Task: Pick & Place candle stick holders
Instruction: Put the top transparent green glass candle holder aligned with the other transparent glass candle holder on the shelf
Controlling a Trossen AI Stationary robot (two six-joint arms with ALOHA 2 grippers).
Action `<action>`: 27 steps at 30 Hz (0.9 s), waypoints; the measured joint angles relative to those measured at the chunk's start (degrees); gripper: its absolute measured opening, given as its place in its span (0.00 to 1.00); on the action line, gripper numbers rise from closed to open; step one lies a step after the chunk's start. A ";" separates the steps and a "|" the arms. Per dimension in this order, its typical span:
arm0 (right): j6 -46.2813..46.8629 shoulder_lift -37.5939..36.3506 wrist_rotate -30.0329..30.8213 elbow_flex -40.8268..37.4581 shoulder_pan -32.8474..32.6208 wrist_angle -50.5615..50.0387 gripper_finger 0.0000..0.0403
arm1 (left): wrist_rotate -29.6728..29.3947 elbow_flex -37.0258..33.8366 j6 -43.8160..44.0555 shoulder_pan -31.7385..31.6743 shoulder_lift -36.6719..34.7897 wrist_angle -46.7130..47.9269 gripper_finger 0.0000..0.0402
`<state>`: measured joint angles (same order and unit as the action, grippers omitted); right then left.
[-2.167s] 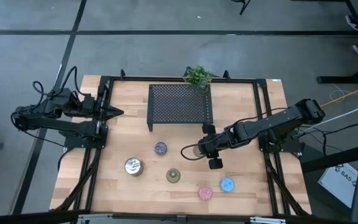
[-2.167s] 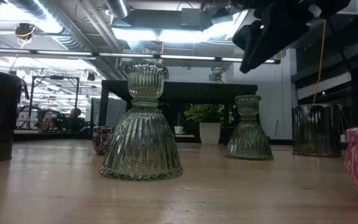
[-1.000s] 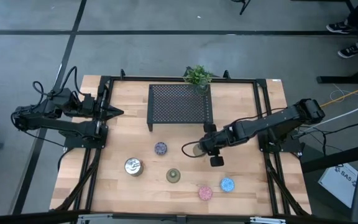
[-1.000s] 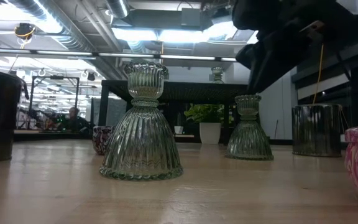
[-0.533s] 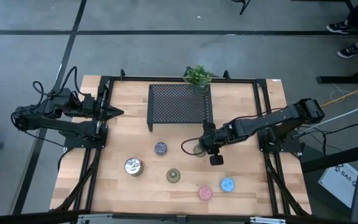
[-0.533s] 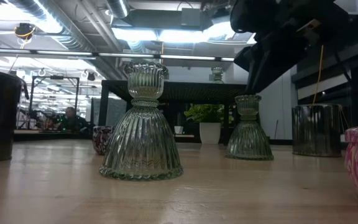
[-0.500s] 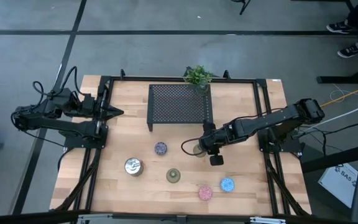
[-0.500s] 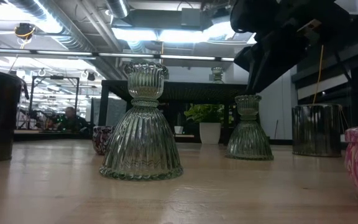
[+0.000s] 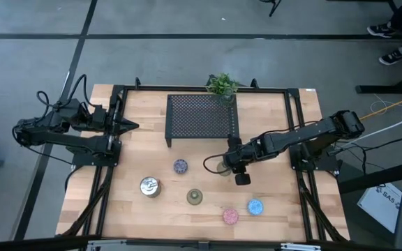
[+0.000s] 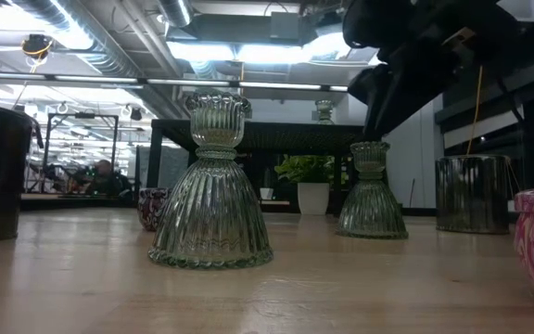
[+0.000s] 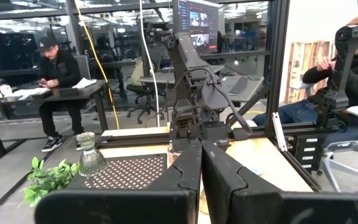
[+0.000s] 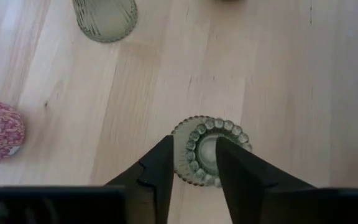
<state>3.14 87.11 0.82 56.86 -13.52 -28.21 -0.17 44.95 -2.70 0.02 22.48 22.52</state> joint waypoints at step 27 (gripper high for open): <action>-0.66 4.35 -0.20 0.26 0.02 0.66 0.20 | -0.01 0.00 -0.01 0.00 0.00 0.00 0.02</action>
<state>2.48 91.46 0.62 57.12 -13.50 -27.55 -0.18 44.95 -2.71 0.02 22.48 22.52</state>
